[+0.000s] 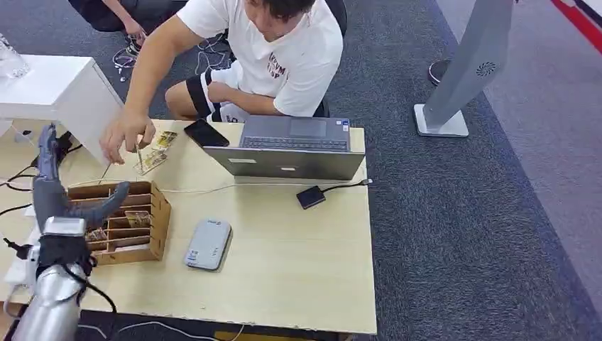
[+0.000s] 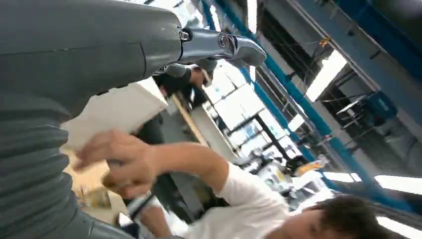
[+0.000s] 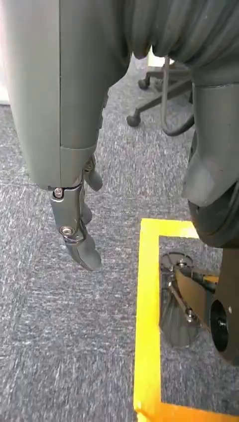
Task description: Pass the card to the sensor for recognition and then transmit it.
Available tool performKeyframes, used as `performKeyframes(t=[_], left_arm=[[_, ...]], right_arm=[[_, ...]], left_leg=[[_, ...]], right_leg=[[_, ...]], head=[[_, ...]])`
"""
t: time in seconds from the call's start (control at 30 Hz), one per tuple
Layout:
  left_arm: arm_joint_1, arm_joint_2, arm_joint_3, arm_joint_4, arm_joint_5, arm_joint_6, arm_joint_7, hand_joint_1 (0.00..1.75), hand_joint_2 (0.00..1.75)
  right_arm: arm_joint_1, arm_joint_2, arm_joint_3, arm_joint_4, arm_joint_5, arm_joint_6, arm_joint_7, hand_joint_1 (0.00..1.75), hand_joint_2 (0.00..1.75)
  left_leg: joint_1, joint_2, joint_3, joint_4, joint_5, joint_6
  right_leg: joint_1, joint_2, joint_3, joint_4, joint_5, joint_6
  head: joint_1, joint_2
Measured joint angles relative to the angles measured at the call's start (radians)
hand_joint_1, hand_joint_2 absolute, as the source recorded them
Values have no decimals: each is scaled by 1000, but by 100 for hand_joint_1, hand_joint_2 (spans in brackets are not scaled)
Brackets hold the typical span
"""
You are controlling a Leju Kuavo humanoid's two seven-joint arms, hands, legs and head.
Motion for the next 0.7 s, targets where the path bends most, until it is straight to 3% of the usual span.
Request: performKeyframes(t=[0.13,0.2,0.27,0.37,0.53,0.63,0.7], left_arm=[[115,-65,232,-123,313,-274,-34,0,175],[148,-96,363,-151,470,-392,-4,0,175],[159,-133,520,-159,592,-470,42,0,175],[157,-184,739,-156,694,-575,130,0,175],[104,-204,1029,-14,817,-634,261,0,175],[65,-197,1152,132,855,-570,272,0,175],[53,-174,1233,279,846,-508,231,0,175]], right_arm=[[7,2,-2,0,-19,-6,-21,0,175],[9,4,-4,0,-28,-17,-28,0,175],[13,6,-7,0,-35,-21,-32,0,175],[17,7,-9,0,-42,-22,-43,0,175],[17,15,-13,0,-52,-47,-40,0,175],[16,19,-13,0,-42,-63,-23,0,175],[15,19,-13,0,-27,-73,-6,0,175]], left_leg=[[0,0,-1,0,0,0],[1,0,-1,0,0,0],[1,0,0,0,0,0],[2,-1,-1,0,0,0],[2,-2,-1,0,0,0],[2,-2,-1,0,0,0],[2,-2,1,-1,-1,-1]], right_leg=[[0,0,0,0,0,0],[1,0,0,0,0,0],[1,0,0,0,0,-1],[2,-2,0,0,-1,-1],[2,-2,0,0,-1,-1],[2,-3,2,0,-1,-2],[2,-2,2,0,-1,-2]], head=[[0,0],[0,0],[0,0],[0,0],[0,0],[-1,0],[1,0]])
